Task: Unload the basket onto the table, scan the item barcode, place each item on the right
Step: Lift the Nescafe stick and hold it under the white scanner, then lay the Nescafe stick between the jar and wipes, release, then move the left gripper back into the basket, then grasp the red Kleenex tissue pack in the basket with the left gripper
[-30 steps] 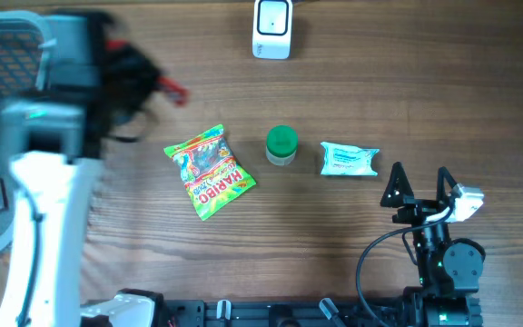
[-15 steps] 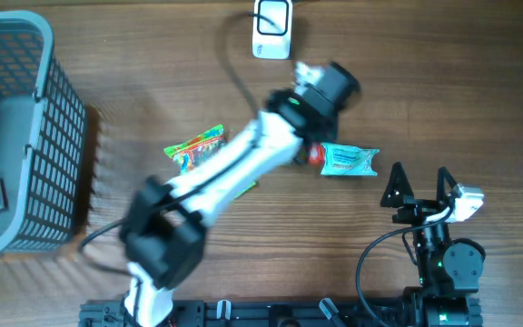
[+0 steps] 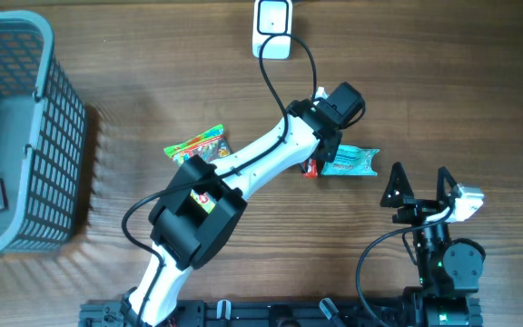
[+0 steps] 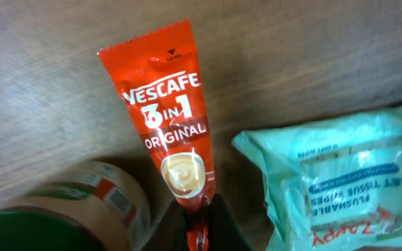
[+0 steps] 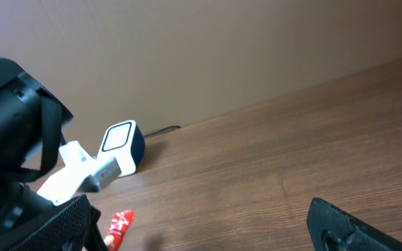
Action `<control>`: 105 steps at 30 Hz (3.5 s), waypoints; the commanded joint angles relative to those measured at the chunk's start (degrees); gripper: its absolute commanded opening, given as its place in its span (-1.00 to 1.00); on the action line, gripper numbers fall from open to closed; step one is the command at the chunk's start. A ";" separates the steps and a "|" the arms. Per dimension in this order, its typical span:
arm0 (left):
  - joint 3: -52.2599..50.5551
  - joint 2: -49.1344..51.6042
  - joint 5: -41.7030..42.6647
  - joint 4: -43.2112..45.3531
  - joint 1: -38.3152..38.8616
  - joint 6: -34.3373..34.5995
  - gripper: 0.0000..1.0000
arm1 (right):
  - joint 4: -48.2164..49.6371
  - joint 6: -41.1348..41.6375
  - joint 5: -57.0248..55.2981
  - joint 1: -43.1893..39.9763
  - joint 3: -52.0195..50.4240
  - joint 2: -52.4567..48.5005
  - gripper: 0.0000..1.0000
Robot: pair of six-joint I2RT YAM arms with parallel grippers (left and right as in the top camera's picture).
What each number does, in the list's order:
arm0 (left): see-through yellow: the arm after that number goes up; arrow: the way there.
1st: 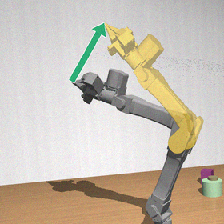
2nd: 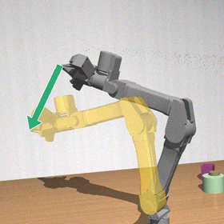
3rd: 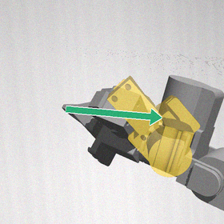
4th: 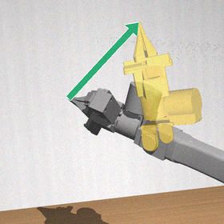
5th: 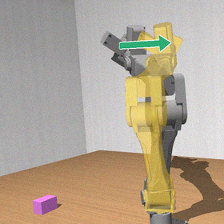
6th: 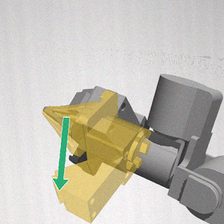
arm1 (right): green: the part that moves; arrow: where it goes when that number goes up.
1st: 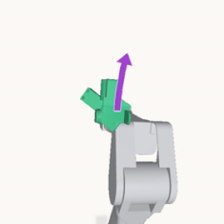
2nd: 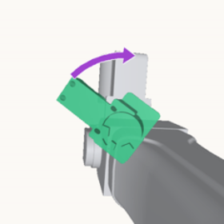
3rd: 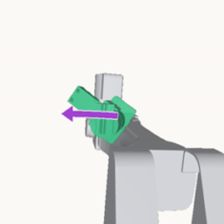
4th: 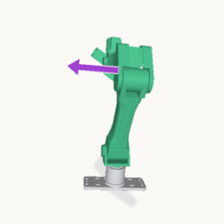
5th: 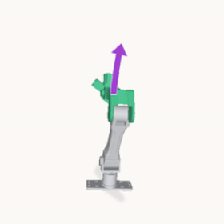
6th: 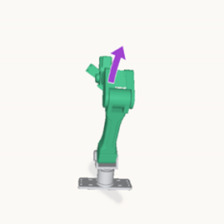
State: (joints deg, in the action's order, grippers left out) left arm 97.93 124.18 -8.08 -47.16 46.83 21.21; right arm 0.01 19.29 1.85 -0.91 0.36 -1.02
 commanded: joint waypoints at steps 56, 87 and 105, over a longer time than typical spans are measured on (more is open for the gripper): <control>-21.68 -34.71 -9.09 -6.47 -89.29 36.22 1.00 | 0.28 0.39 -0.57 0.31 -0.07 0.00 0.99; -29.51 -22.62 -10.32 14.03 -95.21 34.05 1.00 | 0.28 0.39 -0.57 0.31 -0.07 0.00 0.99; -30.45 -13.05 -6.56 21.86 -95.17 31.71 -0.19 | 0.28 0.37 -0.57 0.31 -0.07 0.00 0.99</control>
State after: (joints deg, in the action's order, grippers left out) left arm 68.27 108.38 -18.17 -24.97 -48.01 53.17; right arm 0.01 19.29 1.85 -0.91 0.36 -1.02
